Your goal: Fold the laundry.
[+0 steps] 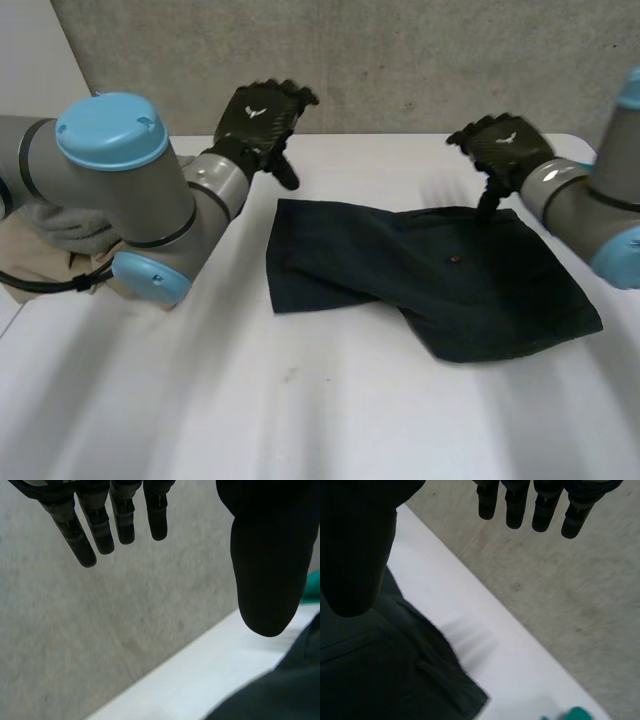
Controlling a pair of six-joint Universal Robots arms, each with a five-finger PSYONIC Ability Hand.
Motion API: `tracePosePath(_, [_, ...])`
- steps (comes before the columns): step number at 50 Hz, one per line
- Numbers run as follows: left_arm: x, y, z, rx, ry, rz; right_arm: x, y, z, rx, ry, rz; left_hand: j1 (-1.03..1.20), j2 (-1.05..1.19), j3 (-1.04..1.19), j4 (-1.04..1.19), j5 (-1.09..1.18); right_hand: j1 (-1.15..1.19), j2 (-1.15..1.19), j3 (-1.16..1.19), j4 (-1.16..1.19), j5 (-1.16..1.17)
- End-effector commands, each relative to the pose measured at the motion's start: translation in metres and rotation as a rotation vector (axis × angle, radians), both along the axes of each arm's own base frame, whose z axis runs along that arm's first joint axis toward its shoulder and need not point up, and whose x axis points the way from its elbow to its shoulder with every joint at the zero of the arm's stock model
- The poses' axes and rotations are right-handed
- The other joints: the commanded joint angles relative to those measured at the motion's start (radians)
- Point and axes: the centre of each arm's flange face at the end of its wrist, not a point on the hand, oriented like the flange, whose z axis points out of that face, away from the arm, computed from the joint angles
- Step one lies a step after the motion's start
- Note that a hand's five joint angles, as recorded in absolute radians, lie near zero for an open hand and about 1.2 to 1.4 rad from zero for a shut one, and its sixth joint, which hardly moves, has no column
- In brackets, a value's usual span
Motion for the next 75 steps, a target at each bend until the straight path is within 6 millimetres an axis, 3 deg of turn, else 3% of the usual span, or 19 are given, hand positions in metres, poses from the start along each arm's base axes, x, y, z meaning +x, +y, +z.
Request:
tracePosePath(1, [0.006,0.000,-0.019,0.066,-0.037,0.009,0.006,-0.040,-0.043,0.024,-0.013,-0.062,0.009,0.017,0.019,0.025,0.037,0.016,0.026,0.032,0.028,0.021])
tracePosePath(11, [0.012,-0.003,-0.026,0.087,-0.048,0.021,0.004,-0.058,-0.092,0.101,0.016,-0.093,0.006,0.014,0.016,0.022,0.034,0.359,0.368,0.375,0.371,0.363])
tracePosePath(14, [0.017,-0.009,-0.024,0.081,-0.042,0.038,0.004,-0.058,-0.093,0.105,0.015,-0.095,0.003,0.011,0.014,0.019,0.031,0.908,0.917,0.923,0.920,0.912])
tracePosePath(17, [0.018,-0.013,-0.022,0.072,-0.039,0.042,0.004,-0.057,-0.085,0.095,0.009,-0.104,-0.003,0.005,0.008,0.013,0.025,1.175,1.184,1.191,1.187,1.179])
tracePosePath(19, [0.018,-0.014,-0.021,0.064,-0.034,0.042,0.005,-0.056,-0.076,0.086,0.004,-0.103,-0.009,-0.001,0.002,0.007,0.019,1.175,1.184,1.191,1.187,1.179])
tracePosePath(26, [0.012,-0.024,-0.027,0.055,-0.031,0.041,0.004,-0.023,0.000,0.014,-0.017,-0.058,-0.073,-0.065,-0.063,-0.058,-0.046,1.175,1.184,1.191,1.187,1.179])
tracePosePath(31, [0.007,-0.032,-0.037,0.055,-0.032,0.036,0.001,0.033,0.059,-0.034,-0.050,0.059,-0.094,-0.086,-0.083,-0.078,-0.066,1.175,1.184,1.191,1.187,1.179])
tracePosePath(42, [-0.020,-0.026,-0.081,0.112,-0.065,-0.091,-0.002,0.133,0.110,-0.088,-0.093,0.246,-0.082,-0.074,-0.072,-0.067,-0.055,1.175,1.184,1.191,1.187,1.179])
tracePosePath(46, [-0.024,-0.015,-0.092,0.165,-0.094,-0.123,-0.008,0.147,0.115,-0.111,-0.094,0.230,0.342,0.350,0.353,0.358,0.370,1.175,1.184,1.191,1.187,1.179])
tracePosePath(47, [-0.024,-0.010,-0.095,0.199,-0.112,-0.129,-0.008,0.146,0.114,-0.107,-0.093,0.225,0.753,0.762,0.764,0.769,0.781,1.175,1.184,1.191,1.187,1.179])
tracePosePath(49, [-0.022,-0.007,-0.097,0.230,-0.127,-0.130,-0.009,0.142,0.106,-0.086,-0.082,0.212,1.061,1.070,1.072,1.077,1.089,1.175,1.184,1.191,1.187,1.179])
tracePosePath(54, [-0.019,0.002,-0.091,0.278,-0.161,-0.129,-0.005,0.119,0.069,-0.001,-0.029,0.175,1.074,1.082,1.085,1.090,1.102,1.175,1.184,1.191,1.187,1.179])
tracePosePath(58, [-0.012,0.003,-0.073,0.257,-0.157,-0.115,-0.002,0.102,0.039,0.051,0.041,0.136,1.074,1.082,1.085,1.090,1.102,1.175,1.184,1.191,1.187,1.179])
tracePosePath(65, [-0.002,-0.017,-0.043,0.143,-0.098,-0.076,0.007,0.057,0.021,-0.018,0.037,0.064,1.074,1.082,1.085,1.090,1.102,1.175,1.184,1.191,1.187,1.179])
tracePosePath(67, [-0.007,-0.025,-0.027,0.064,-0.056,-0.075,0.011,0.035,0.035,-0.143,0.007,0.011,1.074,1.082,1.085,1.090,1.102,1.175,1.184,1.191,1.187,1.179])
tracePosePath(68, [-0.012,-0.034,-0.003,-0.053,0.000,-0.071,0.012,0.026,0.044,-0.200,-0.011,-0.014,1.074,1.082,1.085,1.090,1.102,1.175,1.184,1.191,1.187,1.179])
tracePosePath(70, [-0.016,-0.040,0.020,-0.149,0.050,-0.065,0.014,0.004,0.080,-0.402,-0.086,-0.092,1.074,1.082,1.085,1.090,1.102,1.175,1.184,1.191,1.187,1.179])
tracePosePath(74, [-0.017,-0.048,0.087,-0.412,0.219,-0.003,0.017,-0.006,0.149,-0.749,-0.252,-0.172,1.074,1.082,1.085,1.090,1.102,1.175,1.184,1.191,1.187,1.179])
tracePosePath(75, [-0.013,-0.045,0.117,-0.501,0.290,0.034,0.017,-0.005,0.159,-0.803,-0.282,-0.179,1.074,1.082,1.085,1.090,1.102,1.175,1.184,1.191,1.187,1.179])
